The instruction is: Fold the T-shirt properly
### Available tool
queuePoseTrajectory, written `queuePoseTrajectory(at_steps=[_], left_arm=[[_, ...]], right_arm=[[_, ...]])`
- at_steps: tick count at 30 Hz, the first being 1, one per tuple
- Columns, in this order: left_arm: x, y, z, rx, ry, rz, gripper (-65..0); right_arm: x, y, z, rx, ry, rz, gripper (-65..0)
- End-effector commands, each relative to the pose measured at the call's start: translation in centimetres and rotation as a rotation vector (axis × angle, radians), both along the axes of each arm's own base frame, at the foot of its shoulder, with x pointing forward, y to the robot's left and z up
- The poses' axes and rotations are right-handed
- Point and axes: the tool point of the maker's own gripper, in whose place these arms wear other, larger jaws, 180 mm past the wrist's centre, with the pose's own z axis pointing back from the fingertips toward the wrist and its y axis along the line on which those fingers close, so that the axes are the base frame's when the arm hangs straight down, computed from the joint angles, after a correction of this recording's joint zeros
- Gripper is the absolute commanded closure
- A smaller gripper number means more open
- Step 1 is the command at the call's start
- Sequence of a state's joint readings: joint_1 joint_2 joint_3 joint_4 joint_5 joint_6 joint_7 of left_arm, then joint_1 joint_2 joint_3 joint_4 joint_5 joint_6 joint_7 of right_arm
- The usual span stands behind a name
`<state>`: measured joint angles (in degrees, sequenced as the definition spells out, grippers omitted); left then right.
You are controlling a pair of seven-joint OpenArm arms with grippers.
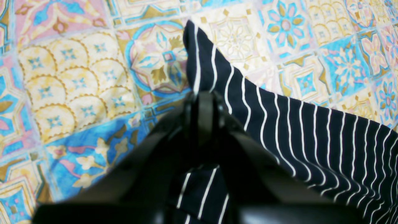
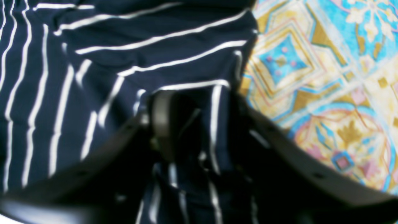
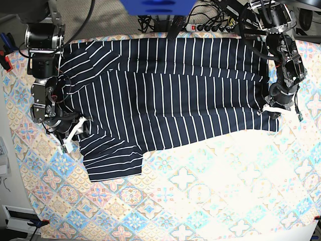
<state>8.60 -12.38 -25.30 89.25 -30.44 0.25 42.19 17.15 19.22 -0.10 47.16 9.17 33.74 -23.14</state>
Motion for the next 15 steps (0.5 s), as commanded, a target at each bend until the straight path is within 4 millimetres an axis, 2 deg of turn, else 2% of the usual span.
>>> queuePoseTrajectory(at_steps=[1,4,5,10,15], left_arm=[[0.7,0.7,1.4,0.025,-0.044,0.004,0.0],[0.7,0.7,1.4,0.025,-0.043,0.004,0.0],[0.7,0.7,1.4,0.025,-0.043,0.004,0.0],[0.6,0.7,1.3,0.025,-0.041,0.004,0.0],[0.3,0.7,1.3,0.028,-0.037,0.002,0.0]], right_arm=[[1.9,-1.1,2.3,-0.002,-0.077,-0.017,-14.4],[2.2,-1.1,2.6,0.001,-0.093,-0.018,-1.5],[2.2,-1.1,2.7,-0.002,-0.093,-0.016,0.0],[3.1,-0.8,4.9,-0.022,-0.157,0.008,0.0],[1.7,-2.6,6.2,-0.035,-0.208,-0.04,0.0]])
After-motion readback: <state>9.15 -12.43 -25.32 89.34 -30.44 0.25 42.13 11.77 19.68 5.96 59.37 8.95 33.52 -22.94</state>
